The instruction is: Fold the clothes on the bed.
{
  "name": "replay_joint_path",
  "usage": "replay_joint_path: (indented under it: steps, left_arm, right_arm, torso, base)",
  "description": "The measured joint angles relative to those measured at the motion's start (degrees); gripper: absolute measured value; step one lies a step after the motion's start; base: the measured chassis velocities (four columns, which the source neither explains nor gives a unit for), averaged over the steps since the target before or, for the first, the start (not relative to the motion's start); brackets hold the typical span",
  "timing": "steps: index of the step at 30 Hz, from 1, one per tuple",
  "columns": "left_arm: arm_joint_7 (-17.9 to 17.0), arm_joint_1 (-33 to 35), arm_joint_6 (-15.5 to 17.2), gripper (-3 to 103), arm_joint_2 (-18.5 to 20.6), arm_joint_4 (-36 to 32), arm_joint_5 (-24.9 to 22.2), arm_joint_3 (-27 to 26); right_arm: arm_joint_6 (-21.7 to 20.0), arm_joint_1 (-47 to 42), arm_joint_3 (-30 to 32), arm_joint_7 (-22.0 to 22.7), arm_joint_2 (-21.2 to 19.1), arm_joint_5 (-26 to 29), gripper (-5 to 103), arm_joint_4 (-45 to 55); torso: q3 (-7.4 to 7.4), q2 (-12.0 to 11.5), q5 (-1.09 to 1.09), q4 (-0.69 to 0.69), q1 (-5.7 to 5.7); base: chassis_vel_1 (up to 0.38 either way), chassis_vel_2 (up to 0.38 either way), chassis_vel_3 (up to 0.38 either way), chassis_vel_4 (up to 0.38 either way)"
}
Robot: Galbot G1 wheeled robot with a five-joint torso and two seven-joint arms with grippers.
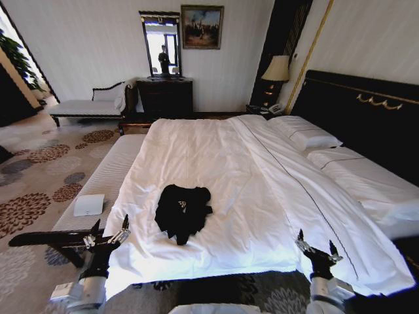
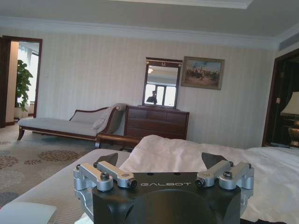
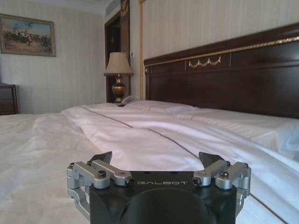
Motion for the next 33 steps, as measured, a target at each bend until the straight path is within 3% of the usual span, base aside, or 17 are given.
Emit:
replay_joint_path:
  steps: [7, 33]
  left_arm:
    - [0.0, -0.1, 0.0, 100, -0.2, 0.3, 0.6, 1.0]
    - [-0.1, -0.8, 0.6, 100, 0.3, 0.1, 0.1, 1.2]
  right_arm:
    - [2.2, -2.8, -2.1, -1.9, 0.1, -3.4, 100, 0.2]
    - [2.5, -2.8, -2.9, -1.7, 0.2, -5.3, 100, -0.4]
  torso:
    - [0.01, 0.0, -0.03, -0.01, 0.00]
    - [0.00, 0.0, -0.03, -0.01, 0.01]
  base:
    - [-0.004, -0.007, 0.004, 0.001]
    - [-0.044, 0.050, 0.043, -0.061]
